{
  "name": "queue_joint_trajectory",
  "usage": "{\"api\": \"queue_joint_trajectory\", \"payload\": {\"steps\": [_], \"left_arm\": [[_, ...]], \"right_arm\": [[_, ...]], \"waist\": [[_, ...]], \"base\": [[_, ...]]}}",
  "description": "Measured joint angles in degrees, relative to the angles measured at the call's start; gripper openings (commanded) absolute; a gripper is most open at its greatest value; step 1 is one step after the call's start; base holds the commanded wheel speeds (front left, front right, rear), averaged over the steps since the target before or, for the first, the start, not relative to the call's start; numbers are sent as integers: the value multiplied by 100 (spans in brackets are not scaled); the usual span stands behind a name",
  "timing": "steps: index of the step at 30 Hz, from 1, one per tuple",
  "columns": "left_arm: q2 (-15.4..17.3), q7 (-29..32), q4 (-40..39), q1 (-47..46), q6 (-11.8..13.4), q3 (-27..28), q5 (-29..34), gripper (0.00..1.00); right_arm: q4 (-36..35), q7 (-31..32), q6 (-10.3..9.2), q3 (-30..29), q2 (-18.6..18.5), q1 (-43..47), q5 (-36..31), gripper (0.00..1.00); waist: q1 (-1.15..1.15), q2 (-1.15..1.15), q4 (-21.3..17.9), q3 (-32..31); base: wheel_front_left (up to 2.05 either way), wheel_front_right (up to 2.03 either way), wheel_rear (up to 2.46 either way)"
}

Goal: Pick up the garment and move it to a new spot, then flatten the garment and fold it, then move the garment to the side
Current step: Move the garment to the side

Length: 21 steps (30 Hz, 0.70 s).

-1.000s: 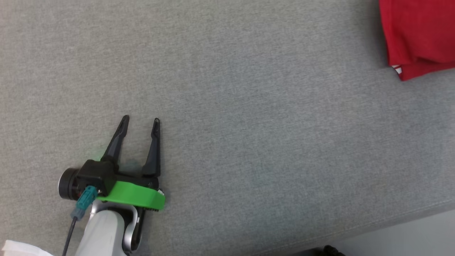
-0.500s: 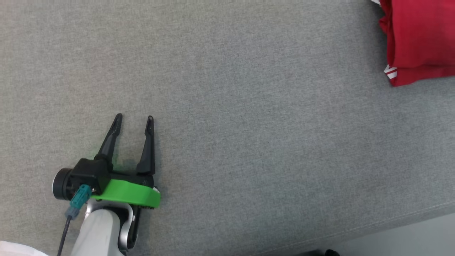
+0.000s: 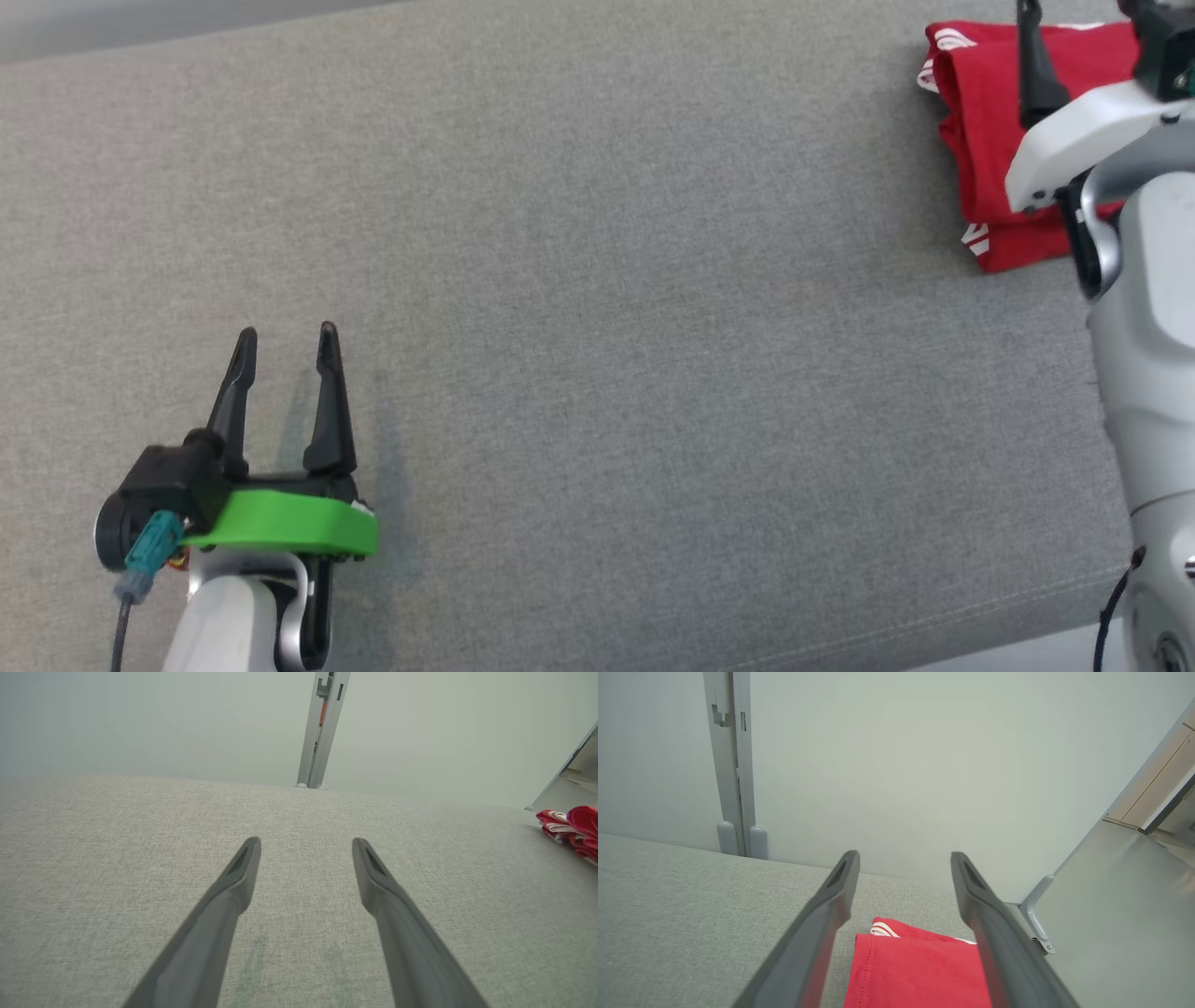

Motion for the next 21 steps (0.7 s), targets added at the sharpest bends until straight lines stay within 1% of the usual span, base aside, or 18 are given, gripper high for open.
{"api": "queue_joint_trajectory", "payload": {"steps": [6, 8, 14, 17, 21], "left_arm": [[-87, -1, 29, 338, 19, 419, -118, 100], [-127, 0, 31, 567, 18, 533, -145, 100], [-188, -1, 63, 895, -7, 597, -192, 100], [-198, -1, 90, 1040, -23, 549, -192, 100], [-208, -1, 123, 1211, -33, 449, -194, 100]], "right_arm": [[-310, -203, 0, -297, 615, 812, 42, 100], [-609, -248, 0, -435, 772, 1332, 55, 100], [-1439, -257, 0, -446, 936, 2401, 160, 100], [-1829, -257, 0, -209, 933, 3061, 691, 100], [-2340, -258, 0, 83, 940, 3880, 984, 100]], "waist": [[0, 0, 113, -474], [0, 0, 198, -714], [0, 0, 377, -1085], [0, 0, 475, -1245], [0, 0, 598, -1413]], "base": [[0, 0, 0], [0, 0, 0], [0, 0, 0], [0, 0, 0], [0, 0, 0]]}}
